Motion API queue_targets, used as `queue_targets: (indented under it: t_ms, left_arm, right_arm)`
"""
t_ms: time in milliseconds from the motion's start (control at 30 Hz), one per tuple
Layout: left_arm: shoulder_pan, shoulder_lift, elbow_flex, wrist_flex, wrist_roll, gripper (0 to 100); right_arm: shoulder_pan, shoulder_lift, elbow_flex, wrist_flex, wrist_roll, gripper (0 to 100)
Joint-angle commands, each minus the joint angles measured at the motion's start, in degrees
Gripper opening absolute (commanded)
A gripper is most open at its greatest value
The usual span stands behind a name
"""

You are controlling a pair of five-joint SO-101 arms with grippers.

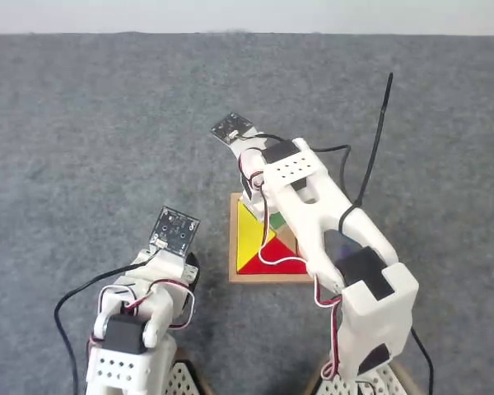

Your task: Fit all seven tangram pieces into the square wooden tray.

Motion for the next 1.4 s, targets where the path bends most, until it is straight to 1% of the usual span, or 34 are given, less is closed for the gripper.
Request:
queue_targets:
  t_ms: [0, 100, 267, 333, 433, 533, 733, 800, 967, 1167, 1367]
  left_arm:
    - [0.09, -0.09, -0.40, 0.26, 0.35, 9]
    - [0.09, -0.09, -0.40, 0.26, 0.35, 9]
    - [0.09, -0.09, -0.40, 0.26, 0.35, 9]
    - [0.09, -0.09, -0.40, 0.26, 0.35, 9]
    - [0.09, -0.09, -0.40, 0.26, 0.35, 9]
    - [0.09, -0.09, -0.40, 0.26, 0.35, 9]
    - [0.09, -0.09, -0.40, 0.26, 0.35, 9]
    - [0.09, -0.09, -0.40, 0.26, 0.35, 9]
    - [0.09, -0.09, -0.40, 0.26, 0.35, 9]
    - [0.09, -0.09, -0.40, 0.26, 0.35, 9]
    - [0.09, -0.09, -0.40, 0.26, 0.35, 9]
  right_arm:
    - [-0.48, -0.22, -3.08, 0.84, -0.35, 25.7]
    - [-0.48, -0.22, -3.34, 0.31, -0.35, 25.7]
    - [0.31, -0.40, -3.16, -7.43, -1.14, 25.7]
    - [0.57, -0.31, -2.73, -9.19, -2.29, 25.7]
    - [0.66, -0.84, -0.79, -11.47, -2.02, 25.7]
    - [0.66, -0.22, -0.62, -11.56, -1.93, 25.7]
    - [3.91, -0.75, 2.81, -11.12, -1.85, 25.6]
    - [4.53, -0.75, 4.04, -11.12, -0.35, 25.6]
    - [4.09, -1.01, 6.24, -11.12, 0.79, 25.6]
    - [3.82, -6.55, 8.70, -11.82, 0.70, 25.6]
    - [1.63, -16.04, 17.49, -16.13, 0.53, 25.6]
